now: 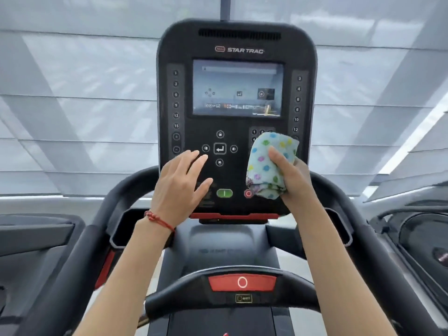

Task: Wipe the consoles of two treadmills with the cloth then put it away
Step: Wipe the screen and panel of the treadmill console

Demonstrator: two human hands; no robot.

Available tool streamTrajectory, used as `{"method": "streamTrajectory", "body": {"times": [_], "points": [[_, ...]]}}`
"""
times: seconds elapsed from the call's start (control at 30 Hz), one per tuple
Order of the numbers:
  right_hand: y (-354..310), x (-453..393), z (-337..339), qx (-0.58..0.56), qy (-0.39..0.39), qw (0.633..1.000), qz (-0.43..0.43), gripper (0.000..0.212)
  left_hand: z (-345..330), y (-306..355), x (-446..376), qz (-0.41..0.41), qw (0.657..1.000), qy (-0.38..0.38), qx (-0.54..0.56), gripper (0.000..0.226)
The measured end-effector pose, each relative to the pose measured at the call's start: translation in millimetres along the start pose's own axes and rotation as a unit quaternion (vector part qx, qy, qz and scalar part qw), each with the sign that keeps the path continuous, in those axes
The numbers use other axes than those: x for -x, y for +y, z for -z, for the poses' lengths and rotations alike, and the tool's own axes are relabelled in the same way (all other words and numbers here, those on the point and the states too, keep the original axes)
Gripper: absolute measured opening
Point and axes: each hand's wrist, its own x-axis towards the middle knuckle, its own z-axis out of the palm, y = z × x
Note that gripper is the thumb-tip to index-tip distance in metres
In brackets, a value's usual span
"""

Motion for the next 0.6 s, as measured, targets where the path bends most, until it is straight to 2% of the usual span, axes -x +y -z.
{"method": "streamTrajectory", "body": {"times": [0.17,0.4,0.5,0.6], "points": [[-6,-50,-30,0.081,0.055,0.994,0.054,0.029,-15,-38,-41,-0.018,1.000,0.025,0.005,0.050],[-33,-111,-58,0.156,0.080,0.974,0.144,0.033,-38,-69,-84,-0.013,0.998,0.055,0.007,0.051],[-46,-137,-64,0.184,0.088,0.961,0.186,0.030,-49,-78,-96,-0.011,0.997,0.075,-0.014,0.049],[-53,-159,-66,0.258,0.094,0.934,0.230,0.026,-60,-86,-103,0.004,0.996,0.090,-0.025,0.049]]}}
